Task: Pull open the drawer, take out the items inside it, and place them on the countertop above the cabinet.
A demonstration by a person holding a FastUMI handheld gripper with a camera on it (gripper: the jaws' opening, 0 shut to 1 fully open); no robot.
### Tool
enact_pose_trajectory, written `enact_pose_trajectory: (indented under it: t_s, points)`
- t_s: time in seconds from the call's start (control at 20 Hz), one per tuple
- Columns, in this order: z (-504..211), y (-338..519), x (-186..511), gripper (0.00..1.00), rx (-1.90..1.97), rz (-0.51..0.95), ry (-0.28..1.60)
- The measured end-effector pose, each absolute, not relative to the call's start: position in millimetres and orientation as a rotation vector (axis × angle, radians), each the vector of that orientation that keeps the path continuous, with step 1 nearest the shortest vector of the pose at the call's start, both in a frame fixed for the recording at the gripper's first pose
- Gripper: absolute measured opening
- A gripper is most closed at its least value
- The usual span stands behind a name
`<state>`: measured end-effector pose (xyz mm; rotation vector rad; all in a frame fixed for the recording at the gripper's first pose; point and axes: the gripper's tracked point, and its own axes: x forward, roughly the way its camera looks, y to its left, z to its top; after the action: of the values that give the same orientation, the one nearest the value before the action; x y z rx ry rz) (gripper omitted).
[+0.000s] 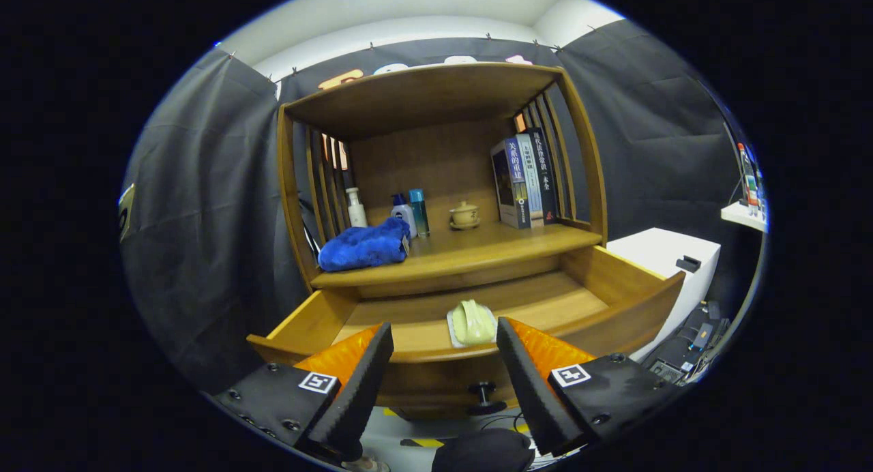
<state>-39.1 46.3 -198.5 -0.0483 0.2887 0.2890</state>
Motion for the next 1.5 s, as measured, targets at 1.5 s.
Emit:
enact_pose_trajectory:
  t_s: [1.5]
  points:
    - [-308, 38, 124, 0.99, -0.271, 0.176, 0.995]
